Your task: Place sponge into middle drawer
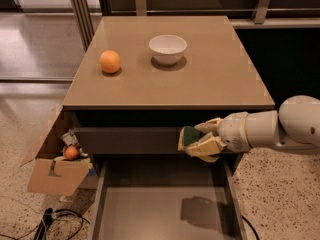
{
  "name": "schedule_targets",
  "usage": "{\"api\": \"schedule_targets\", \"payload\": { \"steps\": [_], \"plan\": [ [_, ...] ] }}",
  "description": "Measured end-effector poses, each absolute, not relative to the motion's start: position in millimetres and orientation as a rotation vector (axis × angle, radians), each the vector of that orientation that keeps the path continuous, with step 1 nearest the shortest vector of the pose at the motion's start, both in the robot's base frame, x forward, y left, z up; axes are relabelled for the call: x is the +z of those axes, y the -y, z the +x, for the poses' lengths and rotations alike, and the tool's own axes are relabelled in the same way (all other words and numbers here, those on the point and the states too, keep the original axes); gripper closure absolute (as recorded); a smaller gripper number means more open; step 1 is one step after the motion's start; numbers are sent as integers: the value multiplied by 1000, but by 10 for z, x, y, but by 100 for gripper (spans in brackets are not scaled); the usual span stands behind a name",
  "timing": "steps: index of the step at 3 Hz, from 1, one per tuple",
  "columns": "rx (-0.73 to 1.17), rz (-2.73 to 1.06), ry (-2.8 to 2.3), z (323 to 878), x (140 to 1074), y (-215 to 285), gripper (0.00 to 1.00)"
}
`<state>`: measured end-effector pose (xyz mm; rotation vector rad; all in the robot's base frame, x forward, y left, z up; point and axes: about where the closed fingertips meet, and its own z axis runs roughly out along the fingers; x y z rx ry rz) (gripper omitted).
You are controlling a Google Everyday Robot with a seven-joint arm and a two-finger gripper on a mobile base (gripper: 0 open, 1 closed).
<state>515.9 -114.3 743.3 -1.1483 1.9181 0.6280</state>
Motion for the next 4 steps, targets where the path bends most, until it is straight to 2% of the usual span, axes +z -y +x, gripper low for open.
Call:
{"api": "schedule_targets", "payload": {
  "steps": [3,4],
  "plan": [
    [708,-1208,-1942,4626,6238,473,100],
    [675,-1203,-1956,4644,5817,326,100]
  ]
}}
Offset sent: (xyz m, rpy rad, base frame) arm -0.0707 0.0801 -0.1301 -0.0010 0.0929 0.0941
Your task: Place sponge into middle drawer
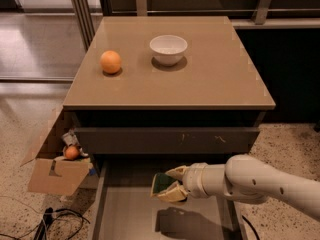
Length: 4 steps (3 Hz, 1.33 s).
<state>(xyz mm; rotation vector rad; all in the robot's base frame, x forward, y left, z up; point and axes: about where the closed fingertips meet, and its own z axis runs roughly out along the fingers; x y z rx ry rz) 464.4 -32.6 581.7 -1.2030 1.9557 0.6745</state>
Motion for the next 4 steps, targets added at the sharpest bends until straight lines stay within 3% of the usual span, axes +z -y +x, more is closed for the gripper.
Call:
{"api": "schedule_targets", "payload": {
  "steps": [1,4],
  "plan": [
    [568,-1158,-1986,4909,5487,312,100],
    [616,-1149,-2079,5117,4658,54,100]
  ]
}}
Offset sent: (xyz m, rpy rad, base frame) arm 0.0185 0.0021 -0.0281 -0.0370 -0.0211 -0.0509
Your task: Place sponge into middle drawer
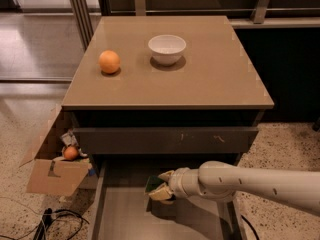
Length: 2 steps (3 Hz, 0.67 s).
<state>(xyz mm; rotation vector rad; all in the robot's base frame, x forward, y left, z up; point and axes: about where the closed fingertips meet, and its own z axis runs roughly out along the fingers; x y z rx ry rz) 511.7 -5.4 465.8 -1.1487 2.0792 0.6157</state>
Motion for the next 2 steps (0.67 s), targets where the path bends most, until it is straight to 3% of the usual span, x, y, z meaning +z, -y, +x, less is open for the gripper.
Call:
{"api": "schedule_targets", "payload": {
  "steps": [2],
  "plan": [
    [588,-1090,-2153,5182,3830,190,100]
  ]
}}
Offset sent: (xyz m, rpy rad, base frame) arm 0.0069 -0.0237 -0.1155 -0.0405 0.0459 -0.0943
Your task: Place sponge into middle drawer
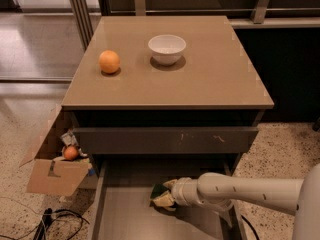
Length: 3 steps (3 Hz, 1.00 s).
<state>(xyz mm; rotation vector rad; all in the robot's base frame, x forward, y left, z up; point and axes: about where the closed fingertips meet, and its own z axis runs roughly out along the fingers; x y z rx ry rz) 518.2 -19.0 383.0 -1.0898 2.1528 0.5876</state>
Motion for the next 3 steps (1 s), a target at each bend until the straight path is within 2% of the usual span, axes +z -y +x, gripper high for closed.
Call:
{"api": "schedule_targets", "payload": {
  "steps": [1,2,3],
  "plan": [
    [568,-1085,-2158,5241,3678,195,100],
    [568,-1085,-2158,5241,3675,194,81],
    [568,-1085,-2158,5241,3675,194,58]
  ]
}}
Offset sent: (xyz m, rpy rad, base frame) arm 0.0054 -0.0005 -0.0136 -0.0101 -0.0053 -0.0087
